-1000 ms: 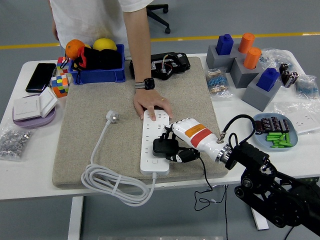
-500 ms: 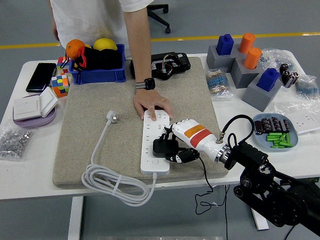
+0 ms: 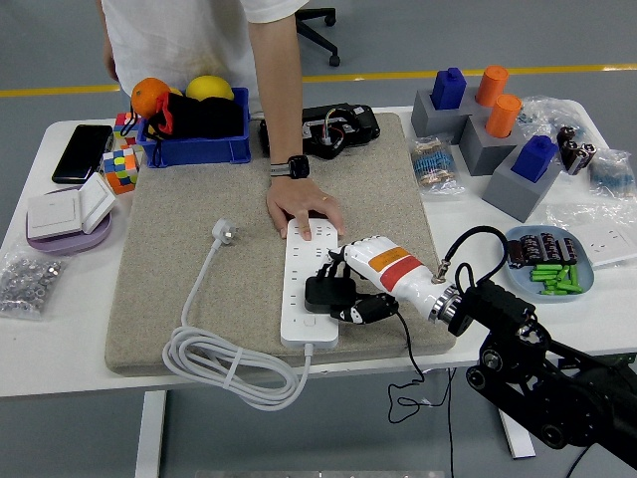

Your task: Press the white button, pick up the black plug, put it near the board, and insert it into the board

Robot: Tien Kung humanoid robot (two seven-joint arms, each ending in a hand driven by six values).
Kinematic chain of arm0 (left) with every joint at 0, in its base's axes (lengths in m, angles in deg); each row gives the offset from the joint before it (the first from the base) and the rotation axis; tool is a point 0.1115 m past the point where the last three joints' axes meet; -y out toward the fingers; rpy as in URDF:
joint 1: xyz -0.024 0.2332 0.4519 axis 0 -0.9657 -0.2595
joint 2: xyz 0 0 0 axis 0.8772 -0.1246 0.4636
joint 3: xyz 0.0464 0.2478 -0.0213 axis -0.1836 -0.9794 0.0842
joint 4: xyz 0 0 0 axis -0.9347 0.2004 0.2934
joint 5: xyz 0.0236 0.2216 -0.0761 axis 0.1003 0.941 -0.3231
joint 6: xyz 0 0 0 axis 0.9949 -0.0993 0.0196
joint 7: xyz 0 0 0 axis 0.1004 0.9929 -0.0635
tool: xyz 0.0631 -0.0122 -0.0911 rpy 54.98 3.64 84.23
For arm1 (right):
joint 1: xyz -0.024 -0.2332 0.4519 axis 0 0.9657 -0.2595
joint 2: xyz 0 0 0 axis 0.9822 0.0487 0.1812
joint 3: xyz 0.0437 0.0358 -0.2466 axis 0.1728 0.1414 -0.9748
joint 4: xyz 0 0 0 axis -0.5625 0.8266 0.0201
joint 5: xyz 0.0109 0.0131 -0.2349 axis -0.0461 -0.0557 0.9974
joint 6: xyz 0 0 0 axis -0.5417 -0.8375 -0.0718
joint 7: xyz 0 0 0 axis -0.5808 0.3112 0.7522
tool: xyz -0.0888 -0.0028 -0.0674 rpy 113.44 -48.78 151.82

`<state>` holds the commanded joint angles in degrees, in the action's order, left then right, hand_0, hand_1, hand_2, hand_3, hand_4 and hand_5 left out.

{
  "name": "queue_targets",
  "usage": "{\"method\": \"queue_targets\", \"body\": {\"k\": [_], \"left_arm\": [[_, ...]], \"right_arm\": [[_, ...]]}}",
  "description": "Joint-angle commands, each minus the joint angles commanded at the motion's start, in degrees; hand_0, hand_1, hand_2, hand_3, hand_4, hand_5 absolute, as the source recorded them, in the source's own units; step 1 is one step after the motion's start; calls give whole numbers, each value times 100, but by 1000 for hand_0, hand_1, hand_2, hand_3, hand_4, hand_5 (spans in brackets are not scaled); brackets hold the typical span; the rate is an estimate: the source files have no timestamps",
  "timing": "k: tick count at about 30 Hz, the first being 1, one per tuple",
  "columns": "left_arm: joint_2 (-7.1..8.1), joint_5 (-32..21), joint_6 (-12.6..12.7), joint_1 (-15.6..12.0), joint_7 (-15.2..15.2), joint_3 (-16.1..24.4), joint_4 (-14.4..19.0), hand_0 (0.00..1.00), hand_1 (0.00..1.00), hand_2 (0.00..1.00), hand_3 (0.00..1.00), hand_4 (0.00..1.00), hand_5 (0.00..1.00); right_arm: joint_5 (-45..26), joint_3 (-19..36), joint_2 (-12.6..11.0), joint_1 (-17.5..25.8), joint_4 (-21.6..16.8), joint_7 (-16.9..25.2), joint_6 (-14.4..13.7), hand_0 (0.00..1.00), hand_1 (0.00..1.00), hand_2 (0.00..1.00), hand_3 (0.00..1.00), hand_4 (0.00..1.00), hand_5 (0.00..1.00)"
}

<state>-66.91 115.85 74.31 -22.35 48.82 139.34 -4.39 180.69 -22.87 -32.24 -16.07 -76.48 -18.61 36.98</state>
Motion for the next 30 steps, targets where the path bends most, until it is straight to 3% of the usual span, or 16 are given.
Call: {"method": "queue_targets", "body": {"k": [3, 4, 10, 11, 15, 16, 22, 23, 28, 29, 30], "left_arm": [[-1, -4, 2, 6, -1, 3, 0, 466, 496, 509, 577, 567, 284], [-1, -6, 2, 8, -2, 2, 0, 467, 495, 510, 577, 567, 284], [2, 7, 0, 14, -3, 7, 0, 467, 495, 510, 577, 567, 284], [2, 8, 0, 15, -3, 8, 0, 468, 496, 508, 576, 566, 284], [-1, 7, 0, 14, -3, 15, 0, 468, 496, 508, 576, 566, 284], [-1, 8, 0, 15, -3, 15, 0, 467, 495, 508, 576, 567, 284], [-2, 21, -1, 13, -3, 21, 0, 467, 495, 508, 576, 567, 284], [-2, 24, -1, 12, -2, 25, 0, 467, 495, 508, 576, 567, 284], [-2, 43, -4, 8, 1, 35, 0, 467, 495, 508, 576, 567, 284], [-2, 46, -4, 8, 0, 35, 0, 466, 496, 507, 576, 566, 283], [-3, 43, -4, 10, 0, 34, 0, 466, 496, 507, 576, 566, 283]], "right_arm": [[-84, -13, 2, -4, 4, -13, 31, 371, 416, 454, 593, 824, 2], [-105, -11, 5, -6, 7, -19, 47, 416, 492, 538, 599, 861, 23], [-173, -4, 5, -13, 22, -27, 112, 416, 492, 538, 599, 861, 23], [-183, -4, 5, -13, 24, -35, 127, 482, 548, 566, 625, 950, 120], [-232, -11, 9, -13, 40, -71, 205, 482, 548, 566, 625, 950, 120], [-248, -12, 11, -13, 46, -81, 231, 608, 695, 673, 712, 998, 156], [-276, -10, 18, -14, 50, -143, 315, 608, 695, 673, 712, 998, 156], [-284, -6, 17, -15, 46, -146, 322, 700, 779, 758, 770, 998, 246], [-311, 8, 17, -15, 37, -136, 335, 700, 779, 758, 770, 998, 246], [-316, 11, 18, -15, 37, -131, 335, 734, 817, 792, 814, 998, 320], [-321, 13, 19, -15, 37, -127, 337, 734, 817, 792, 814, 998, 320]]}}
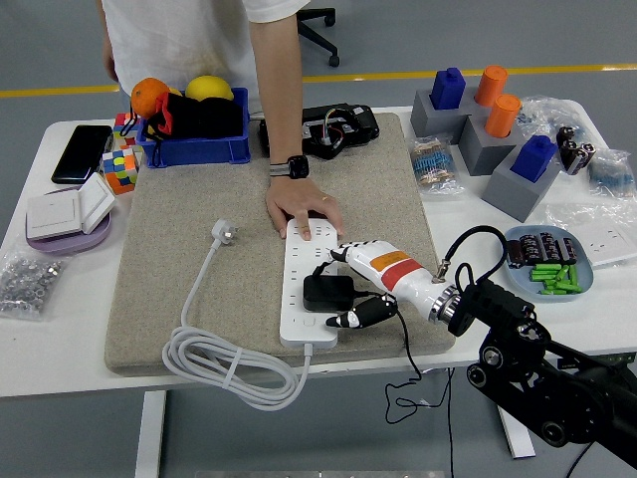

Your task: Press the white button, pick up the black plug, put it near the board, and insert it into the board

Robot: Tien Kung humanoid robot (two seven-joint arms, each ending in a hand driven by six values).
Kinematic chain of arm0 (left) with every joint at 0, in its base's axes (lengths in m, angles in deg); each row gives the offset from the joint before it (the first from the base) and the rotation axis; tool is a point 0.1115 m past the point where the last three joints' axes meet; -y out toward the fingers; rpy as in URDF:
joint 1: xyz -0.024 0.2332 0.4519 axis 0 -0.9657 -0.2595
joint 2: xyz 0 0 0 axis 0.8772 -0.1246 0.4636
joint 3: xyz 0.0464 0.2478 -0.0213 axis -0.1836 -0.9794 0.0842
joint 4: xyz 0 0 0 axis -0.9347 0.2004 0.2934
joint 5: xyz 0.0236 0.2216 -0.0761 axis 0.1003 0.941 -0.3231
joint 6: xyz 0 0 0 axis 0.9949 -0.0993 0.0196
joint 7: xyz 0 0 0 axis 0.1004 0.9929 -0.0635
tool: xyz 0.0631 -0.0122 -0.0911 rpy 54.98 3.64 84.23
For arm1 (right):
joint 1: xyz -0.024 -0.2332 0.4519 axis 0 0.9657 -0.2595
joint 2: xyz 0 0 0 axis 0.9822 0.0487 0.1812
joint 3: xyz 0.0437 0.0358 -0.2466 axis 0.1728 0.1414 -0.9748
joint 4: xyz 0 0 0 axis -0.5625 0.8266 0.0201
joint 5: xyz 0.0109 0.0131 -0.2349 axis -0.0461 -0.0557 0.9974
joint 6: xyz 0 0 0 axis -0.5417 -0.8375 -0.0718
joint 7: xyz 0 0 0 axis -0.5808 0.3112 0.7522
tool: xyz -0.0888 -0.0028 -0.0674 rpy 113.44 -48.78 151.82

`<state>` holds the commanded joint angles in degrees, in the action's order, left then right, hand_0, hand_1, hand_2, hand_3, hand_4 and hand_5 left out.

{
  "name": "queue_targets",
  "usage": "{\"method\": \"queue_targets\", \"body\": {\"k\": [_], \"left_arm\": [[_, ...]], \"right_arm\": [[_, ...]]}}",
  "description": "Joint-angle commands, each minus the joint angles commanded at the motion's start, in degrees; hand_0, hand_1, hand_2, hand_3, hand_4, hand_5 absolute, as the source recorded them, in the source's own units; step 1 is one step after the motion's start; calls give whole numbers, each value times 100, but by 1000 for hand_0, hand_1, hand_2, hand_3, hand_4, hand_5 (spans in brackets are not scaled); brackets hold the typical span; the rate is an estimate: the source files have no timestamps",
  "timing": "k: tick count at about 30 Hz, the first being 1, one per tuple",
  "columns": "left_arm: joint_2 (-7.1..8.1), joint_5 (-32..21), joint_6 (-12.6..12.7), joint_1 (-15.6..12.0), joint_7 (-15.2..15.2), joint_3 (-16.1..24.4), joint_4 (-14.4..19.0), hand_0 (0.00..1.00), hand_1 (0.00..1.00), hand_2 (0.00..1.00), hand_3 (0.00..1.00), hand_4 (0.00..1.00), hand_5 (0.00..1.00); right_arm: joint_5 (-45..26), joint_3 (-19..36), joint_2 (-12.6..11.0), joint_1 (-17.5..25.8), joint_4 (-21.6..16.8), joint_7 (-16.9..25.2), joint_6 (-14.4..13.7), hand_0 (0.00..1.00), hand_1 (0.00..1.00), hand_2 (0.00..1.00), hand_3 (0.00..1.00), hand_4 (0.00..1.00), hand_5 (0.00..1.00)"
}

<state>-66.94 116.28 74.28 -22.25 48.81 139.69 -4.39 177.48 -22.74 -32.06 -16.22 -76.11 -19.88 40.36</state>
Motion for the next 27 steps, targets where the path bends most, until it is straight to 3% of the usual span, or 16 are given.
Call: {"method": "queue_targets", "body": {"k": [4, 5, 10, 11, 15, 16, 17, 22, 23, 27], "left_arm": [[0, -13, 1, 4, -1, -3, 0, 466, 496, 508, 576, 566, 281], [0, -12, 2, 4, 0, 0, 0, 466, 496, 508, 576, 566, 281], [-2, 0, 3, 1, -2, 16, 0, 466, 496, 508, 576, 566, 281], [-3, -1, 4, 0, -3, 16, 0, 467, 495, 508, 576, 566, 281], [-9, 0, 7, -3, -1, 22, 0, 467, 495, 508, 576, 566, 281], [-9, 1, 7, -4, -1, 24, 0, 467, 495, 508, 576, 566, 281], [-9, 0, 7, -4, -1, 26, 0, 466, 495, 508, 576, 566, 281], [-14, -13, 12, 3, -2, 34, 0, 466, 495, 508, 576, 566, 281], [-16, -18, 14, 5, -3, 31, 0, 466, 495, 508, 576, 565, 280], [-20, -48, 18, 4, -9, 24, 0, 466, 495, 508, 576, 565, 280]], "right_arm": [[-41, 14, -2, 2, 1, -4, 38, 734, 817, 792, 814, 998, 320], [-58, 20, -6, 4, -1, 0, 49, 822, 868, 847, 868, 998, 390], [-125, 90, -12, 12, -36, 34, 86, 822, 868, 847, 868, 998, 390], [-125, 99, -14, 13, -43, 38, 90, 888, 918, 898, 907, 998, 517], [-164, 184, -34, 39, -156, 66, 140, 888, 918, 898, 907, 998, 517], [-178, 215, -43, 46, -200, 72, 158, 888, 918, 898, 907, 998, 517], [-185, 248, -52, 53, -246, 73, 174, 904, 927, 908, 923, 998, 622], [-195, 480, -127, 133, -563, 41, 237, 904, 927, 908, 923, 998, 622], [-177, 615, -167, 194, -691, 28, 252, 916, 932, 912, 932, 998, 672], [-111, 1083, -278, 414, -964, -30, 293, 916, 932, 912, 932, 998, 672]]}}
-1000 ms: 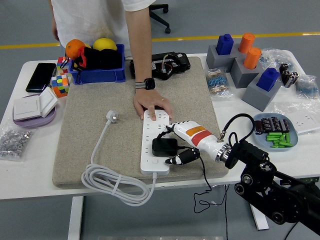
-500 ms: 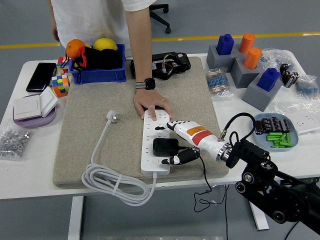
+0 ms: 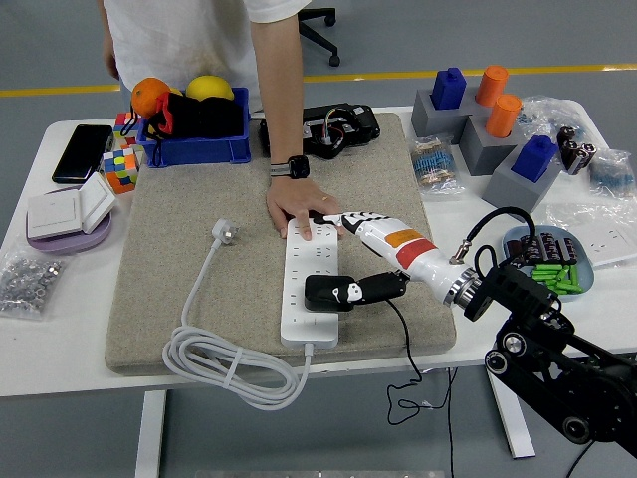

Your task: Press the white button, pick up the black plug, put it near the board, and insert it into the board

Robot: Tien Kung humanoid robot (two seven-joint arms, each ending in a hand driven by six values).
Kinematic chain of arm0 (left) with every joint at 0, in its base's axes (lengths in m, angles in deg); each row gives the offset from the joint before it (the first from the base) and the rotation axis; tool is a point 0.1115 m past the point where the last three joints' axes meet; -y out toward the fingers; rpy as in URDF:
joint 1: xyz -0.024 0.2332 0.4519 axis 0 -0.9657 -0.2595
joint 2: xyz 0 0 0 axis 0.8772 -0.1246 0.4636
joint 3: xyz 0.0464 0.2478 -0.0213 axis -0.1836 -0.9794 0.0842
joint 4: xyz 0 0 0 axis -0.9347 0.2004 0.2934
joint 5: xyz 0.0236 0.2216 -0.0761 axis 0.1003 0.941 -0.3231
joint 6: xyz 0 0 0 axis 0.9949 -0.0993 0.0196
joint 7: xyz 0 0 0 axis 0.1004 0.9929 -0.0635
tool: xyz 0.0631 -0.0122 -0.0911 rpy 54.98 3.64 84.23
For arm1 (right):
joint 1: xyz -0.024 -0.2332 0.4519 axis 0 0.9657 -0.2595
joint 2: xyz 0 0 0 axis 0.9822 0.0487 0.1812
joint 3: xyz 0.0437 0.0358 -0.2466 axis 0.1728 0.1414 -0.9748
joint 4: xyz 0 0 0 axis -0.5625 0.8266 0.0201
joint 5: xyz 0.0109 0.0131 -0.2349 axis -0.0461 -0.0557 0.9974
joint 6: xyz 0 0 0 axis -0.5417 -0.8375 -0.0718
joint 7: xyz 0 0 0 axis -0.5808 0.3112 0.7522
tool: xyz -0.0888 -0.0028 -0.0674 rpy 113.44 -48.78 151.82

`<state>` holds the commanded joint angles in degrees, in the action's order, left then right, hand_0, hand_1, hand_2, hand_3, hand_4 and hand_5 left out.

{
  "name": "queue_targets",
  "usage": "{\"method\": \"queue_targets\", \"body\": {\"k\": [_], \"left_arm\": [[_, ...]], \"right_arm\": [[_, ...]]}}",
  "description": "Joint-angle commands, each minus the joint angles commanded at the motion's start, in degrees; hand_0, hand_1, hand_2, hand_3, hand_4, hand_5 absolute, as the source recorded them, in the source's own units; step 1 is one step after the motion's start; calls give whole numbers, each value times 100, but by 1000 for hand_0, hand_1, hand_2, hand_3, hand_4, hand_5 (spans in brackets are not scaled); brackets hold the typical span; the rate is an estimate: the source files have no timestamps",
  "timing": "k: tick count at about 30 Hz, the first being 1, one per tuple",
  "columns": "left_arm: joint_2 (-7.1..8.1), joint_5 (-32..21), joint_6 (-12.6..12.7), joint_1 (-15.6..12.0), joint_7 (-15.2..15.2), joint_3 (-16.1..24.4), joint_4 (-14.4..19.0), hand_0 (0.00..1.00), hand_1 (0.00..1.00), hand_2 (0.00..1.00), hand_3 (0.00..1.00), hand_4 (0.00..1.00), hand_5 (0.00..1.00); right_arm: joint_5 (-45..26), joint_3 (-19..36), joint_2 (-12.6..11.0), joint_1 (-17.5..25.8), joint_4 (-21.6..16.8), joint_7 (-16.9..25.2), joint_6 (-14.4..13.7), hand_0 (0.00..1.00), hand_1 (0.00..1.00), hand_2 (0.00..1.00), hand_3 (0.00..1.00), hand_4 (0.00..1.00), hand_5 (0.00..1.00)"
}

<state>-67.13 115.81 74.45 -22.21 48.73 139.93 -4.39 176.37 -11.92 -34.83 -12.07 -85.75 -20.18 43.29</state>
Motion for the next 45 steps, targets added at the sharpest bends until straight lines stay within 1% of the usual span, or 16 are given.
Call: {"method": "queue_targets", "body": {"k": [1, 2, 5, 6, 9, 11, 13, 16, 19, 21, 29, 31, 32, 37, 39, 45], "left_arm": [[-1, -16, 1, -1, -2, -3, 0, 466, 495, 508, 576, 565, 280], [-1, -35, 3, 1, -3, -8, 0, 466, 496, 508, 576, 565, 279], [3, -55, 1, 1, -7, -18, 0, 466, 496, 508, 576, 565, 279], [6, -25, -1, 5, -5, 0, 0, 466, 496, 508, 577, 566, 279], [6, -14, -2, 6, -5, -1, 0, 466, 496, 508, 577, 566, 279], [4, 1, -5, 10, -1, 3, 0, 466, 496, 508, 577, 566, 279], [2, -5, -5, 11, -2, -10, 0, 466, 496, 508, 577, 566, 279], [-3, -6, -6, 8, 1, -15, 0, 466, 497, 508, 576, 566, 279], [-4, -15, -9, 3, 2, -28, 0, 466, 497, 508, 576, 566, 279], [-4, -11, -11, 1, 5, -28, 0, 466, 497, 508, 576, 566, 278], [0, -6, -19, -7, 7, -52, 0, 466, 497, 507, 577, 567, 277], [4, -6, -18, 3, 7, -55, 0, 466, 497, 507, 577, 567, 277], [8, -9, -19, 7, 7, -64, 0, 466, 496, 507, 576, 567, 276], [17, 6, -24, 18, 6, -75, 0, 466, 496, 507, 576, 567, 276], [15, 5, -24, 17, 4, -81, 0, 467, 496, 507, 576, 567, 275], [7, 57, -36, -14, 15, -46, 0, 467, 495, 508, 576, 568, 276]], "right_arm": [[23, 178, -36, 78, -61, -17, 6, 916, 932, 912, 932, 998, 672], [38, 359, -69, 148, -105, -20, 6, 925, 934, 914, 932, 998, 735], [82, 936, -156, 387, -185, -24, 0, 925, 934, 914, 932, 998, 735], [100, 1397, -189, 577, -210, -3, -22, 921, 924, 895, 915, 998, 752], [104, 1706, -196, 695, -222, -13, -31, 921, 924, 895, 915, 998, 752], [170, 2062, -196, 847, -251, -28, -42, 921, 924, 895, 915, 998, 752], [233, 2423, -197, 1074, -328, -36, -55, 921, 924, 895, 915, 998, 752], [289, 2818, -190, 1343, -428, -34, -70, 920, 894, 866, 890, 998, 767], [328, 3208, -157, 1616, -535, -29, -82, 920, 894, 866, 890, 998, 767], [361, 3484, -102, 1783, -600, -33, -81, 916, 880, 850, 868, 998, 768], [451, 4470, 167, 2149, -775, -77, -79, 912, 864, 832, 855, 998, 768], [461, 4655, 206, 2188, -813, -85, -77, 912, 864, 832, 855, 998, 768], [464, 4730, 221, 2204, -828, -89, -75, 906, 844, 809, 841, 998, 760], [502, 5053, 311, 2271, -901, -124, -61, 906, 844, 809, 841, 998, 760], [519, 5152, 354, 2288, -930, -135, -56, 901, 825, 797, 834, 998, 748], [538, 5252, 401, 2326, -1007, -176, -31, 901, 825, 795, 831, 998, 746]]}}
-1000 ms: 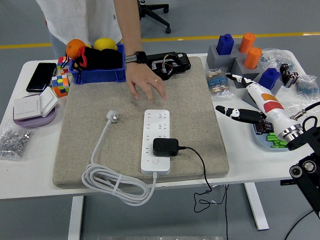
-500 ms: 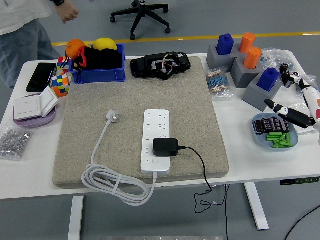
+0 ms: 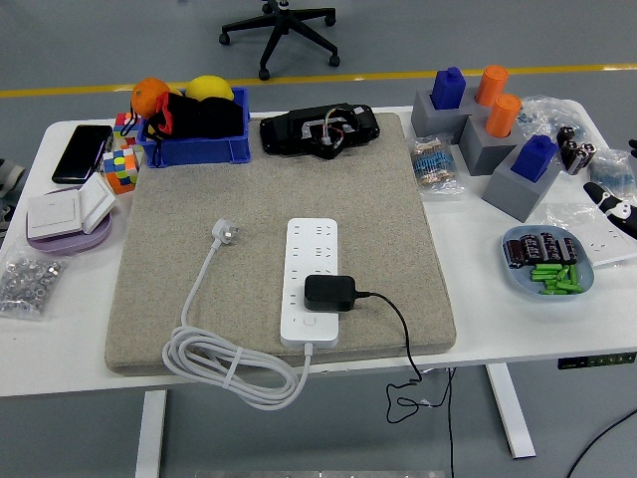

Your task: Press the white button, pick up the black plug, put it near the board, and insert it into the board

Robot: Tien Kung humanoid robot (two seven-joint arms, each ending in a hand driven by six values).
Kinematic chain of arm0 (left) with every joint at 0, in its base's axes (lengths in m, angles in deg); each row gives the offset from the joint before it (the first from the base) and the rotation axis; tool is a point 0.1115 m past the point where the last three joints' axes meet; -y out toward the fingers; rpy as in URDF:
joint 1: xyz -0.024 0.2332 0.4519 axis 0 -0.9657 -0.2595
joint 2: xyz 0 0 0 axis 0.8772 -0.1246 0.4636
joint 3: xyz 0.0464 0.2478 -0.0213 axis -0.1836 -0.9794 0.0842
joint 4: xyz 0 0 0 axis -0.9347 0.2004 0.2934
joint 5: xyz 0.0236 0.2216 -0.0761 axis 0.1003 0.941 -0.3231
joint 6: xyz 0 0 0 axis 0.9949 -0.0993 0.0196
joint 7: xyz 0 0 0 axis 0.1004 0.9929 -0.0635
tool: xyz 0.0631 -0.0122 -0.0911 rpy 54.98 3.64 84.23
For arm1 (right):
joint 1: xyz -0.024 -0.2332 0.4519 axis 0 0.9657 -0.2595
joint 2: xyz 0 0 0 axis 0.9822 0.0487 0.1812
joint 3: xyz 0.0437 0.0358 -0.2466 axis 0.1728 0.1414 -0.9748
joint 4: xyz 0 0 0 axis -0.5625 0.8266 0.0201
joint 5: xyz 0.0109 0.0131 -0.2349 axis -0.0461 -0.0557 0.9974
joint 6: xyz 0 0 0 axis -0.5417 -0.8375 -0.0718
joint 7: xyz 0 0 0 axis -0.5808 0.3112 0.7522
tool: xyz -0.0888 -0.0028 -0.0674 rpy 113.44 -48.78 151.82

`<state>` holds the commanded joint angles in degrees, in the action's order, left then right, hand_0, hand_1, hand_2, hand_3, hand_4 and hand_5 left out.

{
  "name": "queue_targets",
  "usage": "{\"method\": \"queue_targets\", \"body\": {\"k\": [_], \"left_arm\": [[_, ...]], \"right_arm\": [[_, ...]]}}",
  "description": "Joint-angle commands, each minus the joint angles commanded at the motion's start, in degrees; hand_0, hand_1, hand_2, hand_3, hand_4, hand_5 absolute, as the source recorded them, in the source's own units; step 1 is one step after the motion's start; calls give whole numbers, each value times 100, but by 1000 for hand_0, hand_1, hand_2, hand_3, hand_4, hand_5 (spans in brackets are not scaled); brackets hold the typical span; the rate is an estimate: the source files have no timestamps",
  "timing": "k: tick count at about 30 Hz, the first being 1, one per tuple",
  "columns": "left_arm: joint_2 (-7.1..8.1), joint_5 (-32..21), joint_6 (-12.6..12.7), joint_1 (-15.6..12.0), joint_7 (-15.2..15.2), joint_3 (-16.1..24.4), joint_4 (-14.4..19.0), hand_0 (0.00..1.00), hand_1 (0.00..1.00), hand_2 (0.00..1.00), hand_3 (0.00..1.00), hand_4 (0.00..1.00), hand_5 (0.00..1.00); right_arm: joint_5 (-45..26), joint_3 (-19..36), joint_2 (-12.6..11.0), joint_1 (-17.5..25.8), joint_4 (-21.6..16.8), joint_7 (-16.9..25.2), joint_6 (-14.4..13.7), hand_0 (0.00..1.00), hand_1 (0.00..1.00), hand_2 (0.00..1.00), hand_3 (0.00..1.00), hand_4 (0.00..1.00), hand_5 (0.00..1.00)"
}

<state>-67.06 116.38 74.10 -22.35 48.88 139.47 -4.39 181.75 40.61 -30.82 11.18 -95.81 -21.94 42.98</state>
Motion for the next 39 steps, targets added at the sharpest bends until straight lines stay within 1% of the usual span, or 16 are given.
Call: {"method": "queue_targets", "body": {"k": [16, 17, 39], "left_arm": [[-30, -11, 1, 26, -28, 13, 0, 468, 498, 509, 576, 570, 273], [-31, -3, 2, 30, -28, 25, 0, 467, 499, 508, 576, 571, 272], [-29, -58, -1, 112, -30, 12, 0, 467, 498, 504, 575, 571, 270]], "right_arm": [[-110, 52, 62, 42, -251, -35, 26, 897, 822, 794, 828, 998, 731], [-114, 52, 63, 37, -259, -35, 27, 894, 821, 793, 825, 998, 716], [-120, 89, 62, -16, -410, -112, 48, 883, 810, 790, 814, 998, 705]]}}
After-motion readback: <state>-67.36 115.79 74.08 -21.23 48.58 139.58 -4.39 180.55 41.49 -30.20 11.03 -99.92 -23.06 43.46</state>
